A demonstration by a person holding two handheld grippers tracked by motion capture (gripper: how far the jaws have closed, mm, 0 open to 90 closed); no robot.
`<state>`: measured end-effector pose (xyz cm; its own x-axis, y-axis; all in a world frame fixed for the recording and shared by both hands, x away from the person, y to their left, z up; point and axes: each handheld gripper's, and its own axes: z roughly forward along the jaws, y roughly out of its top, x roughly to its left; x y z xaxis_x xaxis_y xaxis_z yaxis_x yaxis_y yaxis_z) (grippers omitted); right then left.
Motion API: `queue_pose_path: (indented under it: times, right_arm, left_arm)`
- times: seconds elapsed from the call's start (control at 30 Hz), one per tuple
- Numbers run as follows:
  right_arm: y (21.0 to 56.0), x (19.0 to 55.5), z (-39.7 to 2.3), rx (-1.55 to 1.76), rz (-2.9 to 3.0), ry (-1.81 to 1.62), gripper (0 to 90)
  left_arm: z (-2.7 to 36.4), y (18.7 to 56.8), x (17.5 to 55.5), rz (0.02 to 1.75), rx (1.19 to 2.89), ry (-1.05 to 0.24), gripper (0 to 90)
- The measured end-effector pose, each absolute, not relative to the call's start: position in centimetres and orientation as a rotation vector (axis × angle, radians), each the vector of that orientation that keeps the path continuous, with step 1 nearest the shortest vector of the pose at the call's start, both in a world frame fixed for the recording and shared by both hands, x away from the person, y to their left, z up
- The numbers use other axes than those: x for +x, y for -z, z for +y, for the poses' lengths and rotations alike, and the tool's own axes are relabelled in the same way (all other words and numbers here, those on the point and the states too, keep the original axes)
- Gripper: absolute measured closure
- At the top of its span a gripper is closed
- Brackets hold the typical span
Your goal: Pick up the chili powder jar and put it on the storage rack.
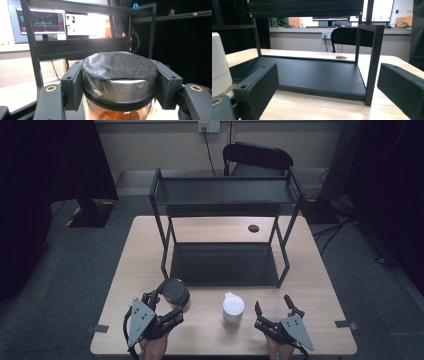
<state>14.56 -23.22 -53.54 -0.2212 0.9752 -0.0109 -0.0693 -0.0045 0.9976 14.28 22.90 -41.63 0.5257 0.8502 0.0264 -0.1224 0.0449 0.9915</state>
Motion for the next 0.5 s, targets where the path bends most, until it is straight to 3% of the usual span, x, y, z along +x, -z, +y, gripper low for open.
queue_pose_path:
  times: [0.5]
  right_arm:
    - [53.5,14.5,-23.2,1.042,1.318,-1.4,2.8]
  left_arm:
    - [23.0,36.3,16.2,0.689,1.27,-0.887,35.2]
